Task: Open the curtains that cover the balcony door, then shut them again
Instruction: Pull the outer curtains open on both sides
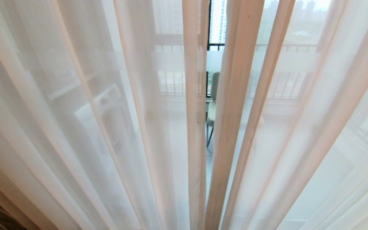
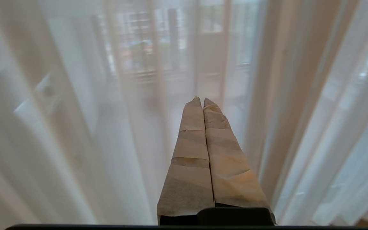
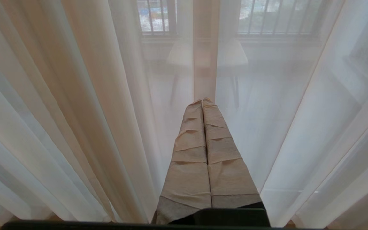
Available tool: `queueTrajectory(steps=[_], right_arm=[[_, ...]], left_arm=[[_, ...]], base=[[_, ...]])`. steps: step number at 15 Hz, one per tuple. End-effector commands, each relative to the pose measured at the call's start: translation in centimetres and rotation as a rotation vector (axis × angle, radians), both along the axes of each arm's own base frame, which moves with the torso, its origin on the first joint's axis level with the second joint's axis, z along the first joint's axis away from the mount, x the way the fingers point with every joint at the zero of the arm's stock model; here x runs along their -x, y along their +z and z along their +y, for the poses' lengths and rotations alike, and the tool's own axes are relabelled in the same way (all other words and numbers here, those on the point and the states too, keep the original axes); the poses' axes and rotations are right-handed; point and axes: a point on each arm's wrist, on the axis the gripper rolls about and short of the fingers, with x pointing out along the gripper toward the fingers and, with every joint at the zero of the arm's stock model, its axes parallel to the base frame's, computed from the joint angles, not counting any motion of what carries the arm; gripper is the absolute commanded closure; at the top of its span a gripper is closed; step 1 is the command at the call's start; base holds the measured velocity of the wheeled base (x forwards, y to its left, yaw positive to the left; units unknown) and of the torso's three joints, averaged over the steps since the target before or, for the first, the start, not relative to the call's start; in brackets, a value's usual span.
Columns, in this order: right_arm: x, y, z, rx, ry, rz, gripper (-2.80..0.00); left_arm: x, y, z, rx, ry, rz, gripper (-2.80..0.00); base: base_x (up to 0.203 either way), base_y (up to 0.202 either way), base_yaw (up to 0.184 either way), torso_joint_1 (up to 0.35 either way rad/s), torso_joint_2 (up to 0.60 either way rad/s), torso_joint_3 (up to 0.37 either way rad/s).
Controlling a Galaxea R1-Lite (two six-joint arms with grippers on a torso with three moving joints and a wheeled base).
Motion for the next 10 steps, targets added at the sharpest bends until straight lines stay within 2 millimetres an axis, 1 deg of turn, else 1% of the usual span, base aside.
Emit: queueTrajectory(steps=[1, 5, 6, 7, 10], right_arm=[[0.0, 0.0, 0.0, 0.0, 0.0, 0.0, 0.0], [0.0, 0.0, 0.0, 0.0, 0.0, 0.0, 0.0], [0.0, 0.0, 0.0, 0.0, 0.0, 0.0, 0.0], [0.0, 0.0, 0.0, 0.0, 0.0, 0.0, 0.0], [0.0, 0.0, 0.0, 0.0, 0.0, 0.0, 0.0]], left_arm=[[-2.9, 3.6, -0.4, 0.0, -0.151, 0.066, 0.0], [-5.8, 9.6, -1.6, 0.0, -0.39, 0.032, 0.0], [-6.6, 10.7, -2.1, 0.0, -0.432, 0.028, 0.0], [-7.4, 11.7, -2.6, 0.0, -0.467, 0.027, -2.8], [-9.9, 13.2, -4.1, -0.004, -0.513, 0.049, -2.8]], base=[[0.0, 0.0, 0.0, 0.0, 0.0, 0.0], [0.0, 0.0, 0.0, 0.0, 0.0, 0.0], [0.0, 0.0, 0.0, 0.0, 0.0, 0.0], [0.0, 0.0, 0.0, 0.0, 0.0, 0.0], [0.0, 0.0, 0.0, 0.0, 0.0, 0.0]])
